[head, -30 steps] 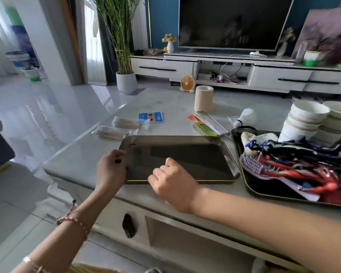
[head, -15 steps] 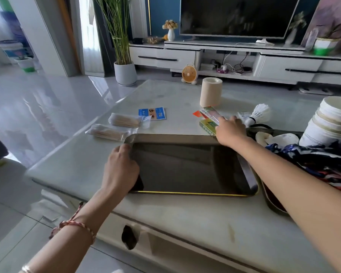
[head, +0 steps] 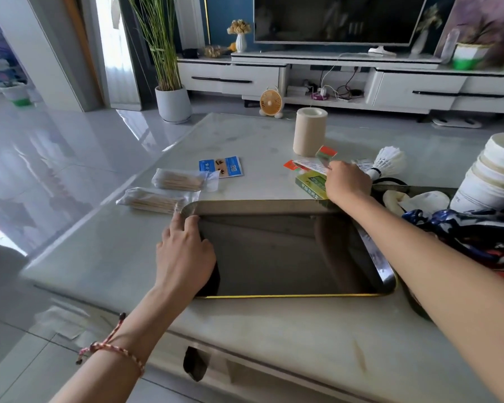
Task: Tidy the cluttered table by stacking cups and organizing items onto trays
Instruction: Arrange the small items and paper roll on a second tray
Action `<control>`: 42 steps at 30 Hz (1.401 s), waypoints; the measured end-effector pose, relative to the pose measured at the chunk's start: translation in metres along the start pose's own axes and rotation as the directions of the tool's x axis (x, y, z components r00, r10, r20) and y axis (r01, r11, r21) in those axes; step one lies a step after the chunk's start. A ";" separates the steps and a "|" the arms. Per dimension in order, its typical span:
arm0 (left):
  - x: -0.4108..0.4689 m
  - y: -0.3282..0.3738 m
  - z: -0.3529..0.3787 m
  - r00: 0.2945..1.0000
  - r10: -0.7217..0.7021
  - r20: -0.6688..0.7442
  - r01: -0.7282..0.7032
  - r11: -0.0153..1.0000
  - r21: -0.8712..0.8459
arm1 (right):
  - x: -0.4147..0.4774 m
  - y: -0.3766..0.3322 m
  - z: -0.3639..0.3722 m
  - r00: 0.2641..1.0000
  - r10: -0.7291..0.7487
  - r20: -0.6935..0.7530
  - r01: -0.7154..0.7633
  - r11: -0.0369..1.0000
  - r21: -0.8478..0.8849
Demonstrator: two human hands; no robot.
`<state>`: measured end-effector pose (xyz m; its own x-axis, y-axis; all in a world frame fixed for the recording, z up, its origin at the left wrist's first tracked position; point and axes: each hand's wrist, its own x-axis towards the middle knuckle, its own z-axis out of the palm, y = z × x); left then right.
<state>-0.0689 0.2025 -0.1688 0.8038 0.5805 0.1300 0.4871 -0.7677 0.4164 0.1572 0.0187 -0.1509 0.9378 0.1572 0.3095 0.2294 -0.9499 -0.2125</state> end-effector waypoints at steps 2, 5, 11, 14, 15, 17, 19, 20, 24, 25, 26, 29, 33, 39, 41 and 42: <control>-0.001 -0.001 -0.001 1.000 0.008 0.006 -0.008 1.000 0.000 | -0.003 -0.003 -0.003 0.998 -0.019 -0.058 0.018 1.000 -0.019; -0.003 -0.001 -0.002 1.000 0.022 0.012 -0.022 1.000 0.001 | -0.006 -0.012 -0.017 0.969 -0.125 -0.215 0.148 0.984 0.096; -0.003 -0.005 -0.004 1.000 -0.011 -0.008 0.009 0.975 -0.222 | -0.064 -0.062 -0.040 0.804 -0.552 -0.221 0.558 0.572 0.601; -0.003 -0.003 -0.007 0.997 -0.078 -0.023 0.063 0.914 -0.401 | -0.098 -0.063 -0.036 0.669 -0.723 -0.173 0.632 0.430 0.645; -0.003 -0.003 -0.007 0.996 -0.081 -0.033 0.059 0.905 -0.421 | -0.104 -0.059 -0.032 0.637 -0.760 -0.130 0.639 0.425 0.642; -0.004 -0.004 -0.006 0.998 -0.033 -0.058 0.009 0.927 -0.374 | -0.108 -0.051 -0.026 0.611 -0.792 0.002 0.641 0.496 0.586; -0.003 -0.004 -0.003 0.995 0.060 -0.075 -0.076 0.967 -0.242 | -0.105 -0.046 -0.022 0.635 -0.764 0.116 0.639 0.604 0.477; -0.003 -0.004 -0.001 0.992 0.100 -0.073 -0.112 0.977 -0.182 | -0.102 -0.046 -0.019 0.645 -0.746 0.166 0.641 0.646 0.415; -0.002 -0.001 0.005 0.970 0.235 -0.061 -0.236 0.972 -0.016 | -0.089 -0.052 -0.016 0.584 -0.687 0.433 0.718 0.686 0.120; -0.001 0.000 0.006 0.963 0.265 -0.050 -0.265 0.964 0.021 | -0.088 -0.055 -0.017 0.576 -0.694 0.432 0.723 0.679 0.127; 0.000 0.000 0.007 0.956 0.294 -0.022 -0.293 0.955 0.044 | -0.085 -0.058 -0.018 0.593 -0.708 0.385 0.704 0.687 0.180; 0.005 0.001 0.011 0.938 0.327 0.116 -0.333 0.942 0.039 | -0.064 -0.059 -0.018 0.789 -0.612 0.056 0.564 0.757 0.330; 0.006 -0.001 0.013 0.940 0.304 0.155 -0.316 0.947 0.064 | -0.022 -0.034 -0.009 0.982 -0.187 0.009 0.180 0.958 0.223; 0.006 -0.002 0.015 0.946 0.298 0.132 -0.307 0.950 0.058 | -0.006 0.002 0.002 0.984 0.031 0.178 -0.029 1.000 -0.012; 0.006 -0.001 0.016 0.949 0.291 0.118 -0.299 0.953 0.055 | -0.006 -0.001 -0.001 0.987 -0.032 0.154 0.052 0.991 -0.124; 0.007 -0.001 0.016 0.950 0.289 0.114 -0.297 0.953 0.055 | -0.006 -0.003 -0.003 0.986 -0.066 0.152 0.094 0.978 -0.187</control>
<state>-0.0586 0.2026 -0.1827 0.9438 0.2987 0.1411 0.2447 -0.9191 0.3090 0.1499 0.0198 -0.1499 0.9494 0.2585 0.1784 0.2637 -0.9646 -0.0057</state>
